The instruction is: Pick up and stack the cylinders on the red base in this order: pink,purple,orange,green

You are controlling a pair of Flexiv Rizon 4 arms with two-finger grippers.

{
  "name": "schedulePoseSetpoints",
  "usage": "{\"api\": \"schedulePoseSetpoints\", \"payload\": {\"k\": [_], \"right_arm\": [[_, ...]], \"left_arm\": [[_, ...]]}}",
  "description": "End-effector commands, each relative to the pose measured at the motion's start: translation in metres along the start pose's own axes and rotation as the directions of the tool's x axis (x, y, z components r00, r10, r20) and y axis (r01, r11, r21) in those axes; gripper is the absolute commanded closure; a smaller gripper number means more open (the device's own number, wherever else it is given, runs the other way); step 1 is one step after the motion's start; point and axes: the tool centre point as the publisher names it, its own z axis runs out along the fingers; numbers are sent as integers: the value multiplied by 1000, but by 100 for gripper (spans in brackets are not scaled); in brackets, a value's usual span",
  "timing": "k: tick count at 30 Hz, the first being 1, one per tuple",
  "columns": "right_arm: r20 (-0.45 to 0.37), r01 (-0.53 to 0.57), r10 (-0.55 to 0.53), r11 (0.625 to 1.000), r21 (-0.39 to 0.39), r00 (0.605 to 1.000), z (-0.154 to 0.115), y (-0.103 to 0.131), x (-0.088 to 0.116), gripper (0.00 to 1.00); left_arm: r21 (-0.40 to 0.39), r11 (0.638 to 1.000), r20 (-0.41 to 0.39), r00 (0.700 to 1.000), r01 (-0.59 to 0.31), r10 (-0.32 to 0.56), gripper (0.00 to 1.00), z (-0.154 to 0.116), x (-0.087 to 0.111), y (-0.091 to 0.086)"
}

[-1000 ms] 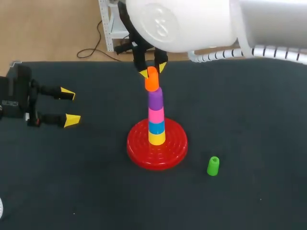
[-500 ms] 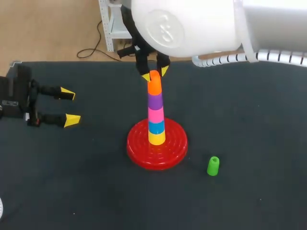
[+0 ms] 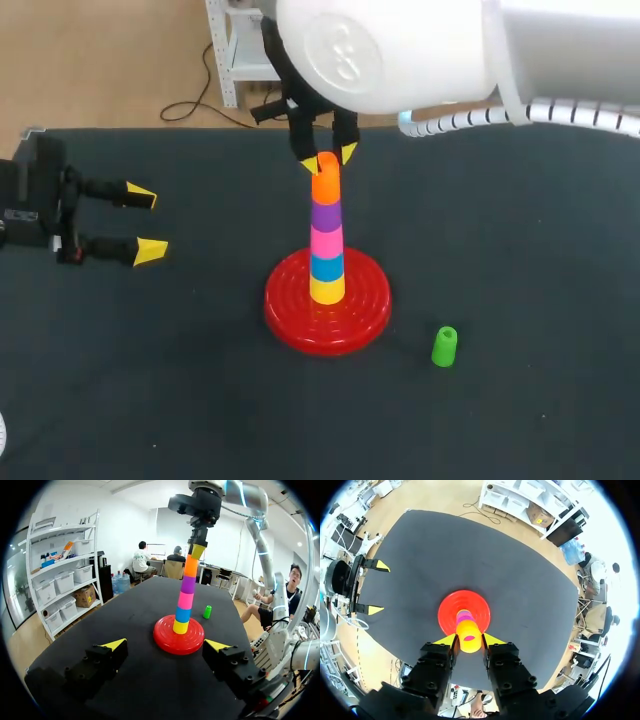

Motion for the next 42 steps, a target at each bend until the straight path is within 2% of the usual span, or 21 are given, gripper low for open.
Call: {"api": "schedulePoseSetpoints", "payload": {"k": [1,8,9,10,11,12,19,26,34,42], "right_arm": [[-12,1,-1,1000,-1,1000,14,1,-1,100],[-6,23,-23,1000,-11,1000,11,5,2,100],[3,31,-31,999,-8,1000,8,6,3,87],[15,38,-38,999,-5,999,4,6,4,61],[22,42,-41,999,-6,999,0,6,5,3],[34,45,-44,999,-9,998,-4,6,6,0],[100,73,-71,997,-20,992,-29,-1,17,0],[118,109,-106,994,-18,987,-30,-15,33,0],[116,162,-160,987,-5,980,-4,-30,52,0],[63,193,-192,981,-11,979,41,-41,81,0]], "left_arm": [[-2,1000,3,1000,-2,2,0,0,1,0],[-2,1000,3,1000,-2,2,0,0,1,0],[-2,1000,3,1000,-2,2,0,0,1,0],[-2,1000,3,1000,-2,2,0,0,1,0],[-2,1000,3,1000,-2,2,0,0,1,0],[-2,1000,3,1000,-2,2,0,0,1,0],[-2,1000,3,1000,-2,2,0,0,1,0],[-2,1000,3,1000,-2,2,0,0,1,0],[-2,1000,3,1000,-2,2,0,0,1,0],[-2,1000,3,1000,-2,2,0,0,1,0]]}}
